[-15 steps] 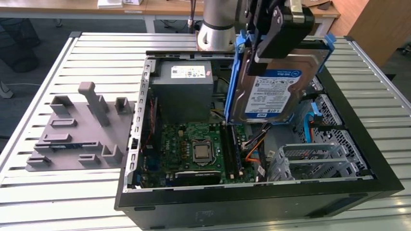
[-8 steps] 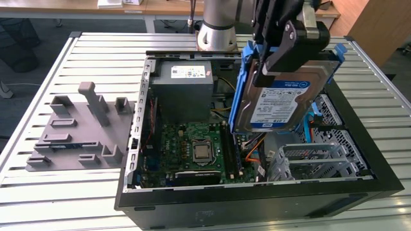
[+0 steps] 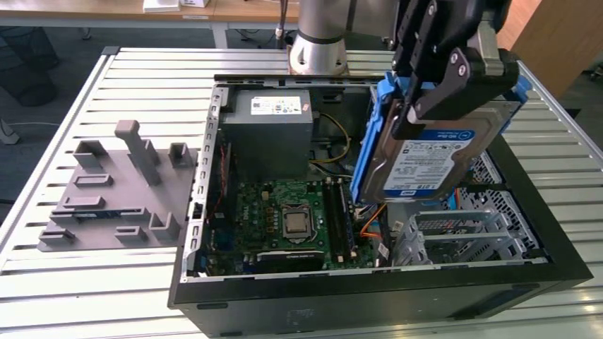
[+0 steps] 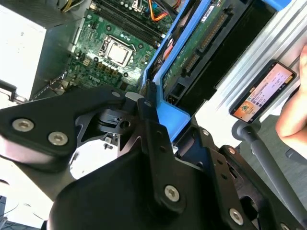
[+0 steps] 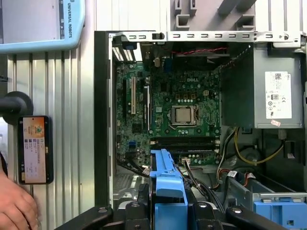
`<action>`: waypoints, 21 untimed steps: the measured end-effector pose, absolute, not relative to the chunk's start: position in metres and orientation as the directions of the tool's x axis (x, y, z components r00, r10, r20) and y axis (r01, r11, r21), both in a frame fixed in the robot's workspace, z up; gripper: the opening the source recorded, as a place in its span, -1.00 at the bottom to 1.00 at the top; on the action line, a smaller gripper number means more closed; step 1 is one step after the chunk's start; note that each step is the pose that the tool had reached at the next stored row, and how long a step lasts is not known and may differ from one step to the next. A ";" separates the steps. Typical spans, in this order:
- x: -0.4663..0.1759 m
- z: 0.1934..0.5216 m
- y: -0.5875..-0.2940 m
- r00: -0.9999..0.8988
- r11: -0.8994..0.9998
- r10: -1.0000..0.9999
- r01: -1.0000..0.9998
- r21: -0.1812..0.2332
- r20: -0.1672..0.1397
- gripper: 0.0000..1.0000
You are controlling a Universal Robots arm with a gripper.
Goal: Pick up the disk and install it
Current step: 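Insert the disk into the insertion slot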
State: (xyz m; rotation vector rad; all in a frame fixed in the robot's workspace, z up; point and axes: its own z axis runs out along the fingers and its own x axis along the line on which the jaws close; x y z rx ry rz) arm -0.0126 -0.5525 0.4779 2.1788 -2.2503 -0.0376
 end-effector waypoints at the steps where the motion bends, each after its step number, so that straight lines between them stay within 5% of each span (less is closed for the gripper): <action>1: -0.011 0.477 -0.554 -0.032 0.032 -0.999 -0.999 0.024 -0.010 -0.27; 21: 0.028 0.470 -0.561 -0.033 0.032 -0.999 -0.999 0.024 -0.010 -0.27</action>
